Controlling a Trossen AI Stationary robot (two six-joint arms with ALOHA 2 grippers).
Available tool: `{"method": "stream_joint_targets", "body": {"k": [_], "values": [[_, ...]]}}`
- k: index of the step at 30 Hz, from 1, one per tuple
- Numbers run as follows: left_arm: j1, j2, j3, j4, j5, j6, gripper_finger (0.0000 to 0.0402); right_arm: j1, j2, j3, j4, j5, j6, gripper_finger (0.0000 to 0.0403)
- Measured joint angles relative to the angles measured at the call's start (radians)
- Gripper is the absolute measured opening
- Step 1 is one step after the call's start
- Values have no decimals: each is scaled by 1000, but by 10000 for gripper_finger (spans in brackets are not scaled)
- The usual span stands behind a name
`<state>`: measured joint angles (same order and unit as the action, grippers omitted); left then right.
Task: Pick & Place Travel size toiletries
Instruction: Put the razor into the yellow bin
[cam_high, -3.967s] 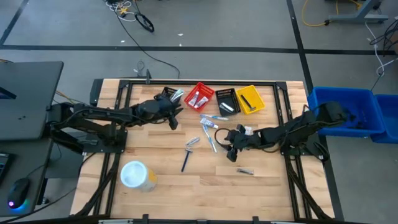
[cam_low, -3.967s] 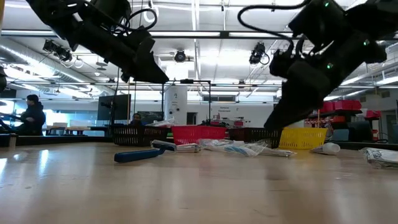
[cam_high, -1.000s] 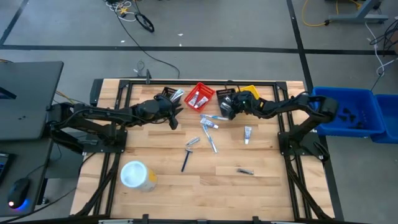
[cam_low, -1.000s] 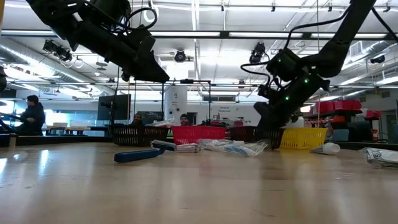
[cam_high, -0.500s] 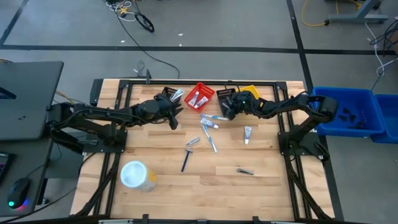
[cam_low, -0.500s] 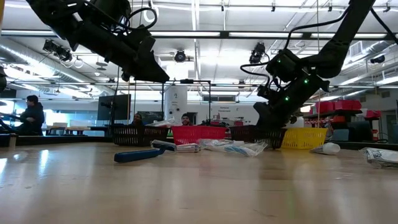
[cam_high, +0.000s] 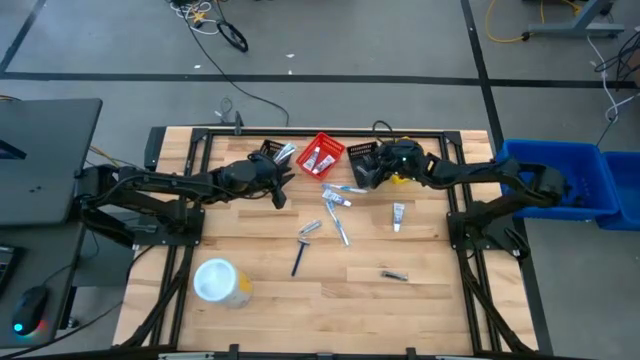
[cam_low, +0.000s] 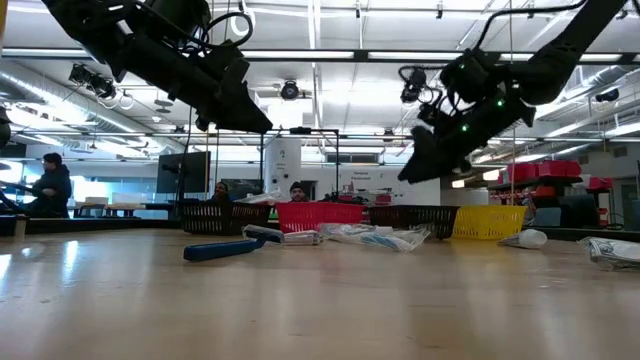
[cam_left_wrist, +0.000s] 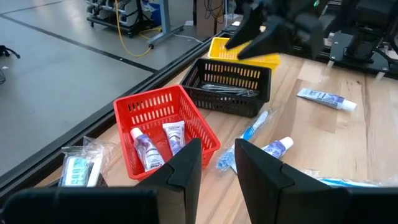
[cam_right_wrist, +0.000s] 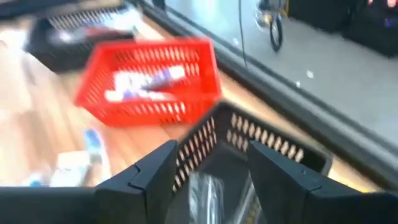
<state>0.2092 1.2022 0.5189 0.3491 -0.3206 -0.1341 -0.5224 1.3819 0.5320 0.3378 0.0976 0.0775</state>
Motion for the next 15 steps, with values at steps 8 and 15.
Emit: {"method": "stream_joint_targets", "body": {"k": [8,15], "values": [[0,0,0,0,0,0,104,1,-121,0,-103,-136,-71,180],[0,0,0,0,0,0,104,33,-150,0,-238,-178,-101,181]]}}
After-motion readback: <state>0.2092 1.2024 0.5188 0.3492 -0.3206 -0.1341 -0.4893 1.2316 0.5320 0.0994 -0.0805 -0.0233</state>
